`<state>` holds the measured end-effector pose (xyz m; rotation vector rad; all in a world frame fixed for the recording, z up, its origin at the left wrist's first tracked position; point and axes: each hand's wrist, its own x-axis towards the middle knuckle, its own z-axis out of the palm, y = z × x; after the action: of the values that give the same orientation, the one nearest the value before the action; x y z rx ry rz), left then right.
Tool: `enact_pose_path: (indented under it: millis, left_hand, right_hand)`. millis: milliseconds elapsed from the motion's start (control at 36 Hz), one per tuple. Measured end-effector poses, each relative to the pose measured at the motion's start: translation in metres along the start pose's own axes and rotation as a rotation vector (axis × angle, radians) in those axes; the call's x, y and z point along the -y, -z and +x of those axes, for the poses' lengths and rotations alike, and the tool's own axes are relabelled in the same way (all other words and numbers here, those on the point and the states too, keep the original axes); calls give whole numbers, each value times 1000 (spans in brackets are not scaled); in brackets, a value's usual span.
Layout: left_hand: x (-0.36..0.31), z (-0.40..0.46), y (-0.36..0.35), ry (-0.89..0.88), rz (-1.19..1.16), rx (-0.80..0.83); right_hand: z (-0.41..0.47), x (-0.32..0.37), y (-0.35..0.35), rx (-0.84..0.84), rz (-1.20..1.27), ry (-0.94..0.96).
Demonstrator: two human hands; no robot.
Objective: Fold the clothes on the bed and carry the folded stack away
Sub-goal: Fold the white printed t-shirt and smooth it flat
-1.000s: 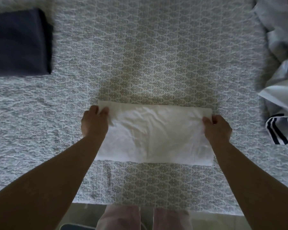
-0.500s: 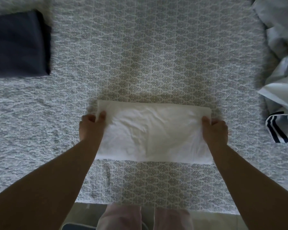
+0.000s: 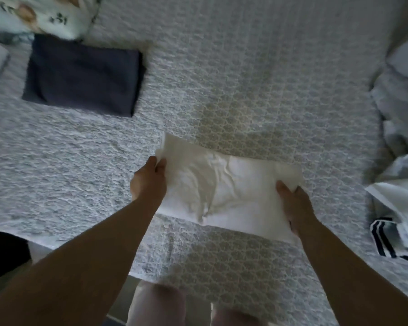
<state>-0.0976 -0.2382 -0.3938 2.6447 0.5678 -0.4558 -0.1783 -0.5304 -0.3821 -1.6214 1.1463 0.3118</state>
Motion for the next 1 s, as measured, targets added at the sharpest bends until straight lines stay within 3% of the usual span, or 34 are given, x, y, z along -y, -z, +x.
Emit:
enact_pose_path:
  millis: [306, 556, 806, 1000]
  left_hand:
    - [70, 130, 134, -90, -95, -168]
    - [128, 270, 234, -149, -81, -269]
    - [144, 395, 256, -217, -135, -321]
    - [166, 465, 225, -246, -133, -261]
  right_hand:
    - [-46, 124, -168, -23, -61, 224]
    - [-60, 219, -315, 71, 21, 333]
    - [-8, 275, -413, 70, 37, 431]
    - [54, 258, -424, -9, -111, 454]
